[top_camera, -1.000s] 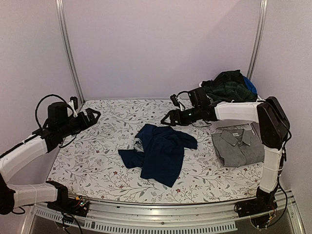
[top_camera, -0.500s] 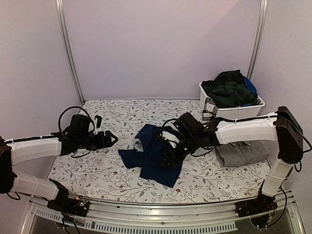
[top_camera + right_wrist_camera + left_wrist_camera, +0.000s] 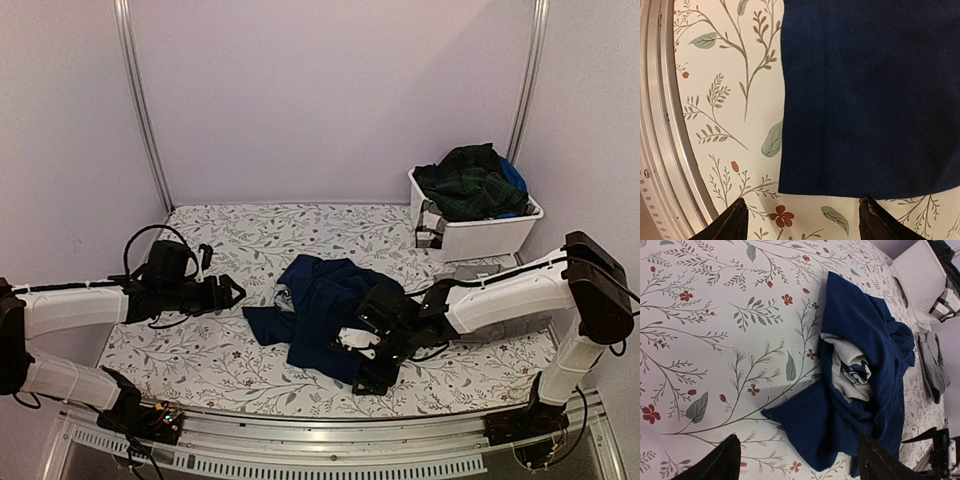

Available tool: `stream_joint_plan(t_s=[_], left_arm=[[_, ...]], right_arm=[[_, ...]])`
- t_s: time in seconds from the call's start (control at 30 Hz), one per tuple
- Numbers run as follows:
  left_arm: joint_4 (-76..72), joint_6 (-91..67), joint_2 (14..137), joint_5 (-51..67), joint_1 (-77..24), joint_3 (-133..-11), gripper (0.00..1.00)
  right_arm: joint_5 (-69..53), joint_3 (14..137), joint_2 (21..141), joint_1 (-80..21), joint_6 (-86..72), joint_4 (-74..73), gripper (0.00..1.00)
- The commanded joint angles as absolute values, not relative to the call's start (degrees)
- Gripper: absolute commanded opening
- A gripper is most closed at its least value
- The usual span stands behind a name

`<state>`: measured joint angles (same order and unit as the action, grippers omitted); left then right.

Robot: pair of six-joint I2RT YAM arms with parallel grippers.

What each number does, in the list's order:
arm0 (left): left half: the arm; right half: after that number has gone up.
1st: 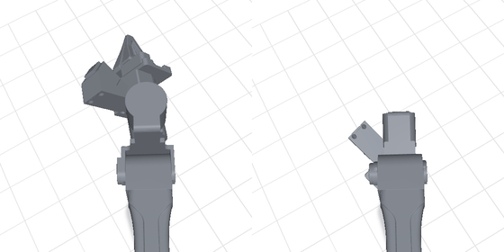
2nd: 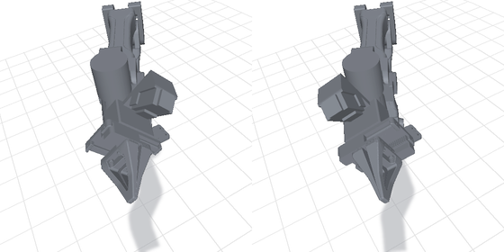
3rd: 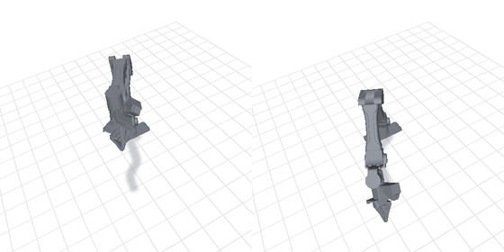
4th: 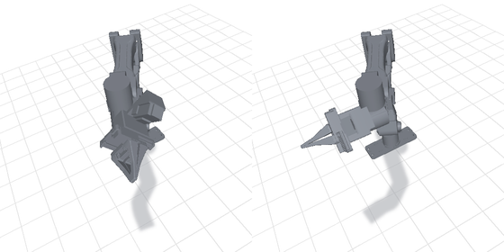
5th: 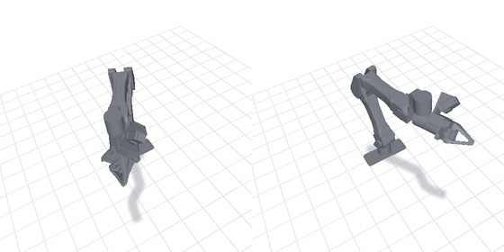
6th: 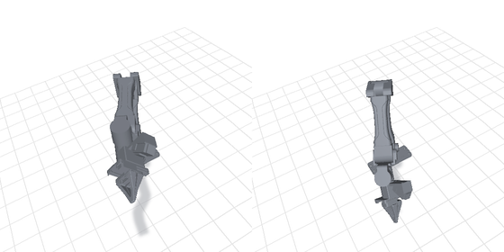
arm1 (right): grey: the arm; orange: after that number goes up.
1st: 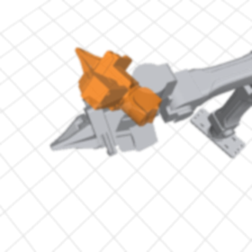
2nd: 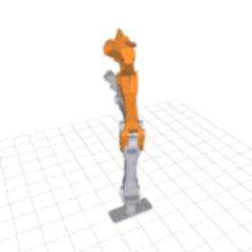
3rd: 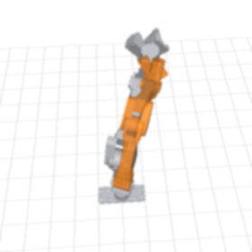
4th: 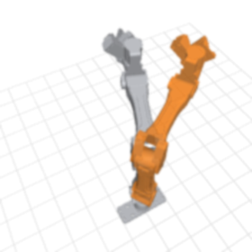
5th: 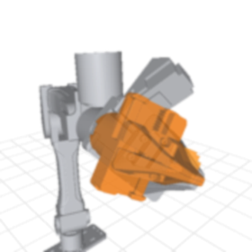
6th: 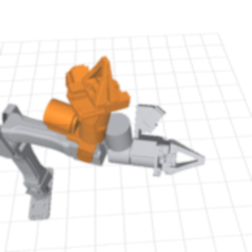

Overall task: Fold and stack the mixed laundry pile
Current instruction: Place the crumpled T-shirt at the center of the board, then pick up the crumpled T-shirt from the center of the board.

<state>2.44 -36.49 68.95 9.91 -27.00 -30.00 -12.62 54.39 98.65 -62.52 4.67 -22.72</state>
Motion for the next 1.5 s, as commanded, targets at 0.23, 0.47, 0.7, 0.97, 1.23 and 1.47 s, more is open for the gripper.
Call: stream_joint_plan(t_s=[0.23,0.47,0.7,0.97,1.23,1.47], left_arm=[[2.4,-37.1,69.6,8.8,-27.6,-31.1,0.81],[1.3,-36.9,69.9,7.7,-27.2,-31.4,0.81],[-1.1,-37.4,69.6,6.0,-27.0,-31.7,0.81],[-4.2,-37.6,70.3,6.2,-27.9,-32.4,0.78],[-5.8,-36.2,72.6,5.8,-30.7,-31.4,0.76],[-9.9,-33.7,75.5,4.1,-38.5,-30.5,0.83]], right_arm=[[-4.6,59.6,108.5,-64.7,10.5,-23.1,0.59],[1.1,71.7,108.7,-64.6,11.7,-28.6,0.0],[6.8,89.9,101.5,-59.2,10.9,-26.2,0.0],[19.2,107.0,97.3,-53.5,15.0,-18.0,0.0],[26.7,112.4,94.0,-49.2,19.5,-8.8,0.0],[30.6,114.2,94.3,-49.0,25.1,-4.3,0.0]])
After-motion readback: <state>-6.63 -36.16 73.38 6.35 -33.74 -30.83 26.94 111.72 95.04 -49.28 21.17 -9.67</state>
